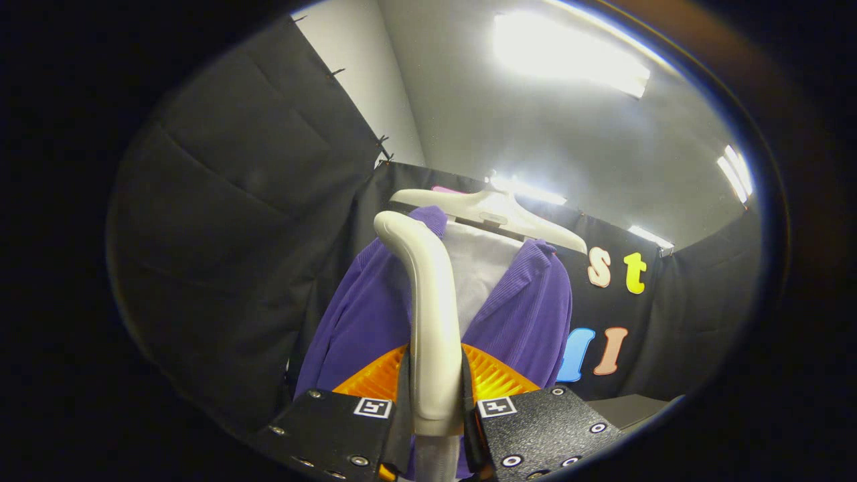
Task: Iron the clothes twice with a garment steamer, once on the left side and once on the right side.
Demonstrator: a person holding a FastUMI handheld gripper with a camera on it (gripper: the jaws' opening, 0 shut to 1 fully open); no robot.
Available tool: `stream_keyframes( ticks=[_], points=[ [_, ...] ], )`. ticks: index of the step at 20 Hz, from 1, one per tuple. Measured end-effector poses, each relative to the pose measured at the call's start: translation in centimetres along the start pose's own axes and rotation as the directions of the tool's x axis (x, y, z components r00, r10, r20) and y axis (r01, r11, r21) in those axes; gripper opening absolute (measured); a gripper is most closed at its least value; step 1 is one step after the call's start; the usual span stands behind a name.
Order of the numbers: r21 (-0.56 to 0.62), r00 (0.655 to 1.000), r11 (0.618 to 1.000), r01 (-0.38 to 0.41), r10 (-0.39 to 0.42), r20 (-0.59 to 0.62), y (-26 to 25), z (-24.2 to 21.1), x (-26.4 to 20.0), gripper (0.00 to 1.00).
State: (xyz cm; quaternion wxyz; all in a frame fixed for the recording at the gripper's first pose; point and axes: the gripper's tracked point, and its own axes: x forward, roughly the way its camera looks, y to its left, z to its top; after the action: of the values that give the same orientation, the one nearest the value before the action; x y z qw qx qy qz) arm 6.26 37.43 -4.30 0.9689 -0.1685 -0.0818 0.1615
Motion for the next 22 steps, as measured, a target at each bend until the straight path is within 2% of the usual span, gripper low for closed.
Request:
stream_keyframes(
  ticks=[14, 22],
  points=[
    [-0.073, 0.989, 0.995, -0.064, 0.054, -0.136, 2.8, -9.9, -4.3, 0.32],
    [-0.106, 0.954, 0.984, -0.145, 0.111, -0.278, 4.9, -17.5, -7.8, 0.32]
  ],
)
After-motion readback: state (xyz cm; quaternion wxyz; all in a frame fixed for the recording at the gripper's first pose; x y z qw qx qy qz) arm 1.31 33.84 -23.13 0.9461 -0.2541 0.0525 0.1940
